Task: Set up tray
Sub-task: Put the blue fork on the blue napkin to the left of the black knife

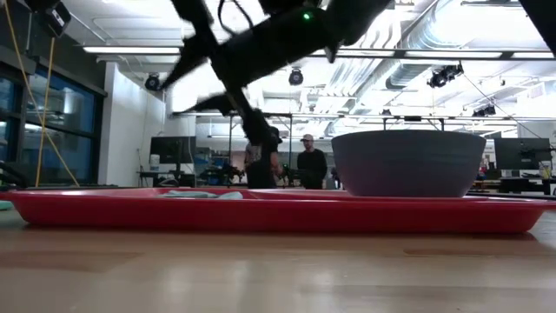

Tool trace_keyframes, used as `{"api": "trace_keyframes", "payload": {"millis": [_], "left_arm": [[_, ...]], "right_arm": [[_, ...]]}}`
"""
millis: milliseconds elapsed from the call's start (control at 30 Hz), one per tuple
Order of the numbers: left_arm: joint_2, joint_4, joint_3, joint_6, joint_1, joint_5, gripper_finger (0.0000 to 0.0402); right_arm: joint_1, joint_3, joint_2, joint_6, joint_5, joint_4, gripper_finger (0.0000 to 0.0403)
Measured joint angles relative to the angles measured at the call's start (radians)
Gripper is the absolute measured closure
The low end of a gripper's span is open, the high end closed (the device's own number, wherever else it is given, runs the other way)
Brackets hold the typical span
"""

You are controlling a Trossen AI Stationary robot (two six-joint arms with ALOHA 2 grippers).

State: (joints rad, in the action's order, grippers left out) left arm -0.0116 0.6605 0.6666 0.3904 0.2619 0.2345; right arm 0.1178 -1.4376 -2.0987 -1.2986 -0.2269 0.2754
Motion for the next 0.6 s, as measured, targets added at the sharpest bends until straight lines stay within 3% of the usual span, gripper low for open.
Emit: {"api": "trace_keyframes", "payload": {"millis": [300,467,600], "left_arm": [[0.0,0.0,0.0,-0.006,0.0,0.001,0.022],[0.0,0.0,0.0,-0.016,0.0,0.0,0.022],[0.0,-0.013,0.0,-0.016,0.0,0.0,0.022]], "right_arm": [[-0.067,-0.007,0.0,0.303,0.075,0.323,0.0281],[-0.131,-0.099,0.0,0.469,0.211,0.328,0.0281],[-0.183,-0.249,0.0,0.614,0.33,0.256,0.0281]]}}
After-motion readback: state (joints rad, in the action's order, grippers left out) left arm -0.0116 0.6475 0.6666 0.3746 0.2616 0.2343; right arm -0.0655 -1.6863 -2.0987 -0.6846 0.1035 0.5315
